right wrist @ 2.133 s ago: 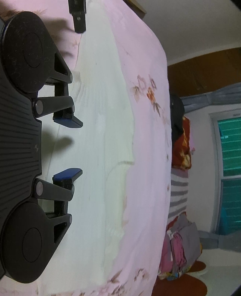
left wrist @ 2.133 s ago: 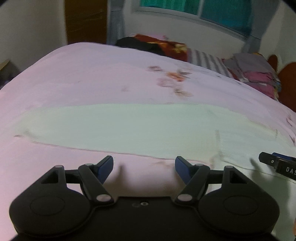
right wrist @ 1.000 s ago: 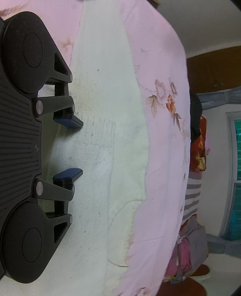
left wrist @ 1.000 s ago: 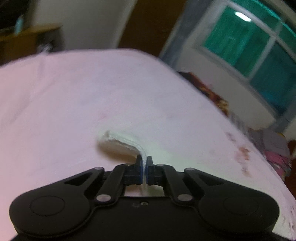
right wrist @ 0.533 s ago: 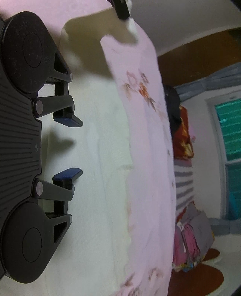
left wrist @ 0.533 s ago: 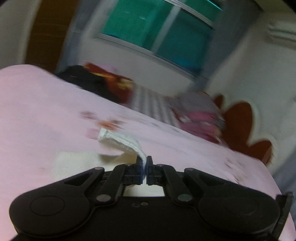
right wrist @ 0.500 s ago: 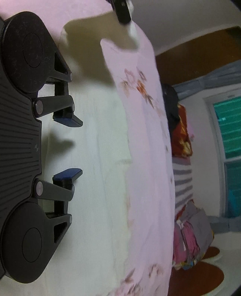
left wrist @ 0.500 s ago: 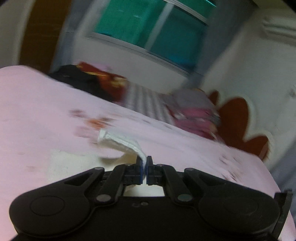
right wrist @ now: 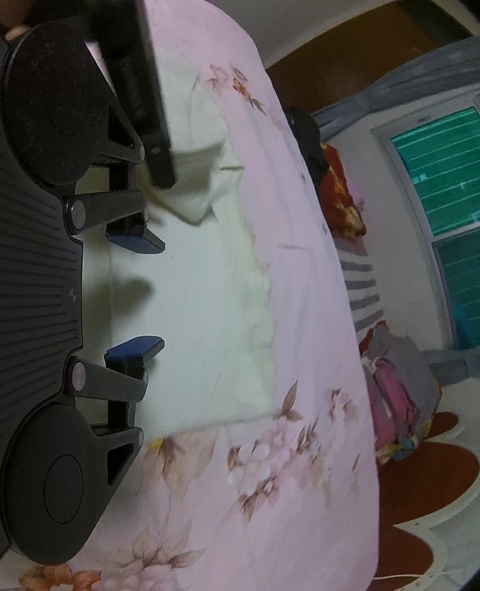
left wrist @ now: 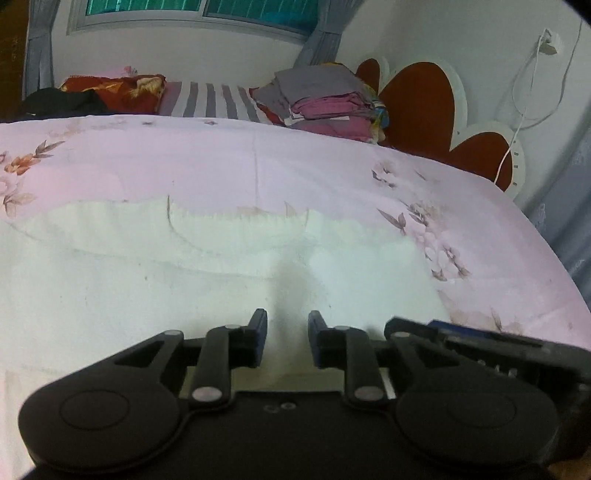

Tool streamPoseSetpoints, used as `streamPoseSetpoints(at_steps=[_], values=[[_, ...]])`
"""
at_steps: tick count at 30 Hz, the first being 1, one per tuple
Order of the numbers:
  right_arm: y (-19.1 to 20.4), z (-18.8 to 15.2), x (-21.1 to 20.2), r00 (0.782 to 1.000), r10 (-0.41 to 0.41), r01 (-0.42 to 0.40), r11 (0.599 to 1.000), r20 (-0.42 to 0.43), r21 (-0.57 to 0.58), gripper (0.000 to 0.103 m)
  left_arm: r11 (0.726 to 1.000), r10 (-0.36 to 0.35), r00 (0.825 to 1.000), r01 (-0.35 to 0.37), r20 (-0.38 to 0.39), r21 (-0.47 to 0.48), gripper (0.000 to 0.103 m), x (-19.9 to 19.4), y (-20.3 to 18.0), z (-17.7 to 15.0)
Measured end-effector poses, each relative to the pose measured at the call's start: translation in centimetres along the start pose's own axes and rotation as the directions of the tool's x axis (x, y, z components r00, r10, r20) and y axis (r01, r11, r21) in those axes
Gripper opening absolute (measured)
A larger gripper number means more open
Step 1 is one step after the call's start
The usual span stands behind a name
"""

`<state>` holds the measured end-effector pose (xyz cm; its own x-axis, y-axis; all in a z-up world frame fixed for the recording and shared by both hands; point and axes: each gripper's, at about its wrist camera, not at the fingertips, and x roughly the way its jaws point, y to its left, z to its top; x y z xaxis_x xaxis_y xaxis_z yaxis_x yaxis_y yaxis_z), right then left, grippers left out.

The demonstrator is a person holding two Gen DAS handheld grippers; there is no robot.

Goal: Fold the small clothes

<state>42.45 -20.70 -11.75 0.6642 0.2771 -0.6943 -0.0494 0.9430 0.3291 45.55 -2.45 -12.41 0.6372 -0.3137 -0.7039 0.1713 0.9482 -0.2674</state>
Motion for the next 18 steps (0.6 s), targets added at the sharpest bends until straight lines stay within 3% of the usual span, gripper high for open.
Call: streamPoseSetpoints(at_steps=[4,11,18], values=[[-0.1,-0.1,-0.4,0.999,0.039,-0.039,0.999,-0.004,0.002,0.049,0.998,0.062,0.997,-0.062,0.048,0.000,0.055,-2.9,1.5,-1.0],[2.6,-0.4,1.7,0.990,0.127,-0.127,0.992,-0.064,0.009,0.049,0.976,0.218,0.974,-0.218,0.058,-0.010,0.056,-6.2,5.9,-2.9],[4.3,-0.7,3.9,0.993,0.075,-0.077,0.997,-0.094,-0.019,0.049,0.941,0.339,0.940,-0.339,0.028,-0.028,0.056,-7.0,9.0,-4.7]])
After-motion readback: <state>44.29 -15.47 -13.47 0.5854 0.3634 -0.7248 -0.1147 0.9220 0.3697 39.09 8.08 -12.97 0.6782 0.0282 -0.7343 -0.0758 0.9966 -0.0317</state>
